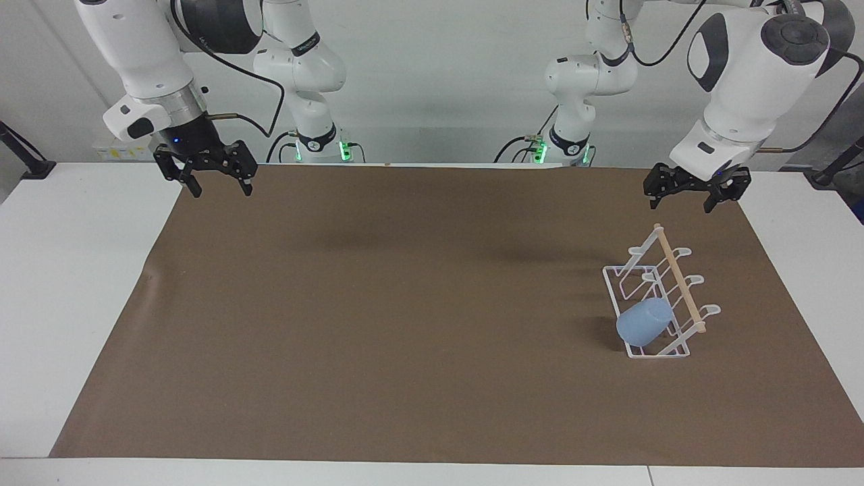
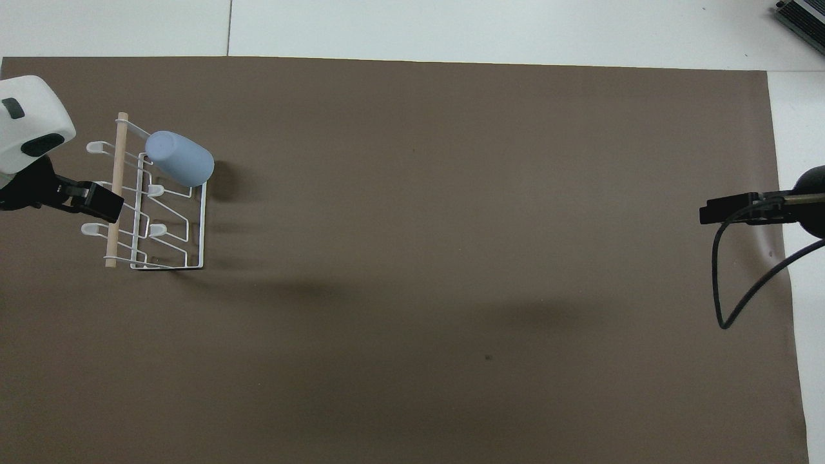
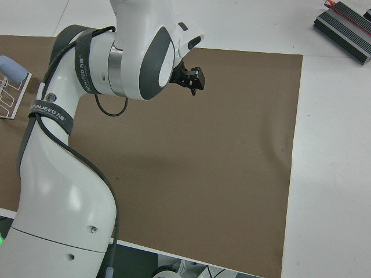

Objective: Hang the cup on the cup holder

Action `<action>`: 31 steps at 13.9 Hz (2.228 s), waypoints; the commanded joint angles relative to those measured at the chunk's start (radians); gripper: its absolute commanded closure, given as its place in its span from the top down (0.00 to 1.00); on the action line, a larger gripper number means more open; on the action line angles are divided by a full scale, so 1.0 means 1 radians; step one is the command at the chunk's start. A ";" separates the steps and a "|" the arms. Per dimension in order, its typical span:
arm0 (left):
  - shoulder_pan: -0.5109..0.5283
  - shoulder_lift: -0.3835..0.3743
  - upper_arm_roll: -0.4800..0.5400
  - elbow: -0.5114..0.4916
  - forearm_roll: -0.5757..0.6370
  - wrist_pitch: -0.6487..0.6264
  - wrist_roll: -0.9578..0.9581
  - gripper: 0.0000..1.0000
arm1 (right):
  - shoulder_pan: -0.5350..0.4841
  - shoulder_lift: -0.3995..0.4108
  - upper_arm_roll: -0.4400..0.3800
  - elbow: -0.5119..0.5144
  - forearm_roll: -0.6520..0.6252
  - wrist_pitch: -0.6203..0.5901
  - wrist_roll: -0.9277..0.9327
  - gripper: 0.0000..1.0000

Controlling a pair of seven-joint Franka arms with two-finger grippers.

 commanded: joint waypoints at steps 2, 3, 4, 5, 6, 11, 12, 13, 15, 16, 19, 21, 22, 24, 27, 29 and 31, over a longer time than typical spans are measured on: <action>0.008 -0.048 -0.003 -0.031 -0.019 0.003 -0.011 1.00 | -0.005 -0.010 0.003 -0.006 -0.005 0.000 0.014 1.00; 0.006 -0.050 -0.003 -0.027 -0.019 0.004 -0.013 1.00 | -0.005 -0.011 0.003 -0.006 -0.005 0.000 0.014 1.00; 0.009 -0.054 -0.003 -0.031 -0.025 0.005 -0.014 1.00 | -0.005 -0.010 0.003 -0.006 -0.005 0.000 0.014 1.00; 0.009 -0.054 -0.001 -0.031 -0.039 -0.001 -0.013 1.00 | -0.005 -0.011 0.003 -0.006 -0.005 0.000 0.014 1.00; 0.009 -0.054 -0.001 -0.031 -0.042 0.003 -0.013 1.00 | -0.005 -0.010 0.003 -0.006 -0.005 0.000 0.014 1.00; 0.051 -0.054 0.000 -0.019 -0.133 0.002 -0.005 1.00 | -0.006 -0.010 0.003 -0.006 -0.005 0.000 0.014 1.00; 0.051 -0.054 0.003 -0.014 -0.134 0.000 -0.006 1.00 | -0.005 -0.010 0.003 -0.006 -0.005 0.000 0.014 1.00; 0.052 -0.054 0.005 -0.004 -0.144 -0.004 -0.006 1.00 | -0.006 -0.011 0.003 -0.006 -0.005 0.000 0.014 1.00; 0.054 -0.054 0.007 0.018 -0.145 -0.019 -0.003 1.00 | -0.005 -0.010 0.003 -0.006 -0.005 0.000 0.014 1.00; 0.055 -0.054 0.008 0.030 -0.144 -0.026 -0.005 1.00 | -0.005 -0.010 0.003 -0.006 -0.005 0.000 0.014 1.00; 0.060 -0.050 0.008 0.061 -0.138 -0.081 -0.005 1.00 | -0.005 -0.010 0.003 -0.006 -0.005 0.000 0.014 1.00; 0.071 -0.048 0.008 0.072 -0.136 -0.108 -0.003 1.00 | -0.005 -0.010 0.003 -0.006 -0.005 0.000 0.014 1.00; 0.072 -0.050 0.008 0.079 -0.133 -0.118 -0.003 1.00 | -0.005 -0.010 0.003 -0.006 -0.005 0.000 0.014 1.00; 0.062 -0.054 0.010 0.082 -0.130 -0.135 0.000 1.00 | -0.005 -0.010 0.003 -0.006 -0.005 0.000 0.014 1.00; 0.010 -0.074 0.062 0.081 -0.131 -0.153 0.007 1.00 | -0.005 -0.010 0.003 -0.006 -0.005 0.000 0.014 1.00; -0.009 -0.076 0.089 0.081 -0.136 -0.154 0.009 1.00 | -0.005 -0.010 0.003 -0.006 -0.005 0.000 0.014 1.00; -0.031 -0.100 0.123 0.073 -0.142 -0.168 0.044 1.00 | -0.005 -0.010 0.003 -0.006 -0.005 0.000 0.014 1.00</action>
